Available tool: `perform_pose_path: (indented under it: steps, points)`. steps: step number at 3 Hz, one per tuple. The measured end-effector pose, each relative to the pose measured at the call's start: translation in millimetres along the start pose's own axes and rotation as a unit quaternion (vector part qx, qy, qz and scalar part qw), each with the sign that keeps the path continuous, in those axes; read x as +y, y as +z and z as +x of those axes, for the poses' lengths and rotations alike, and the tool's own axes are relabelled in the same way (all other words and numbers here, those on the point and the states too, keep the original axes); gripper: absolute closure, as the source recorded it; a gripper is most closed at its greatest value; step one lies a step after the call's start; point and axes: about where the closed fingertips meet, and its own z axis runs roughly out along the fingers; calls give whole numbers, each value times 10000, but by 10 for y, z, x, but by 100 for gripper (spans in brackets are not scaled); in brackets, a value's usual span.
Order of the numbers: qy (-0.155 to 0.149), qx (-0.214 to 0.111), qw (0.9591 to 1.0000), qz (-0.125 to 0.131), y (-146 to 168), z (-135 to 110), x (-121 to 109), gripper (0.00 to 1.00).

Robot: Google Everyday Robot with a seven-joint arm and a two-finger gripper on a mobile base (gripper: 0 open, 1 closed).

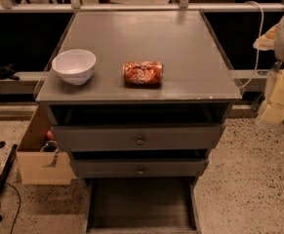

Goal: Place coke can into bottom drawer

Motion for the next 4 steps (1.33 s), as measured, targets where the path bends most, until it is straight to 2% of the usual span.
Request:
perform_pose_path:
  steps: [1,2,3,4]
  points:
    - [-5,-7,10000,38,-11,-5,-5,0]
    - [-70,-412,9991,8,19,-63,-183,0]
    - [-128,-793,9968,47,161,-281,-615,0]
    - [-127,-794,9968,48,161,-282,-616,0]
